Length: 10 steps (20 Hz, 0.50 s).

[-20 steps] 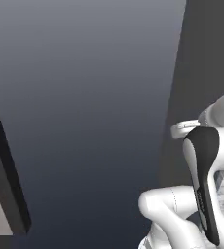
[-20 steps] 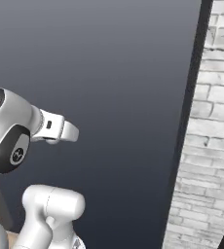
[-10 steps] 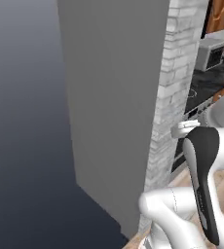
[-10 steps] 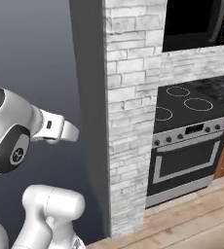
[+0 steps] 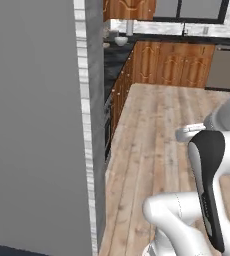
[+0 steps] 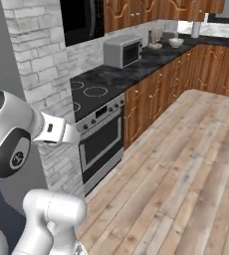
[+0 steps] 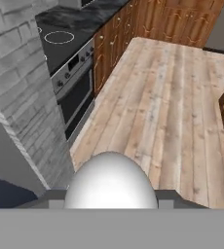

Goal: Pick the egg and butter from the fridge and place them by the bowl for mixing.

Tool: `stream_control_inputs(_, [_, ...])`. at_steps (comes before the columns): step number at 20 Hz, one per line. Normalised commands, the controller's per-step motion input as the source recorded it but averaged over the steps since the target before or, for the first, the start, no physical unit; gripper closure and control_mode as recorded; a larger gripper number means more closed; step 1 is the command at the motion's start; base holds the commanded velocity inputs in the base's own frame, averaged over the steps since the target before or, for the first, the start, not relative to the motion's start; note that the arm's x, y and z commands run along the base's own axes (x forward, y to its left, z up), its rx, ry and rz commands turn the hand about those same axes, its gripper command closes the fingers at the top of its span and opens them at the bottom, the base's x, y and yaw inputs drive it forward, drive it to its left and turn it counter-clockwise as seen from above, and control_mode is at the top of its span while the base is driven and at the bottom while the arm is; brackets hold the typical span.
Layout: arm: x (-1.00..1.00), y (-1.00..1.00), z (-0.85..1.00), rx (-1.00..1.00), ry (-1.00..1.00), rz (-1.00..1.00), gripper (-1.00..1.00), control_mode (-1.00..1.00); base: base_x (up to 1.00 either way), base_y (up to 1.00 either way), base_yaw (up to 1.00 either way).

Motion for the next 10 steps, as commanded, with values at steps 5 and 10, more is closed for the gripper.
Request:
stream_control_inputs(5, [0.00,0.00,0.00,0.00,0.00,0.00,1.00,1.00,0.60,0.12,-0.41])
stream_control_inputs(10, [0.00,0.00,0.00,0.00,0.00,0.00,1.00,1.00,0.86,0.04,-0.14])
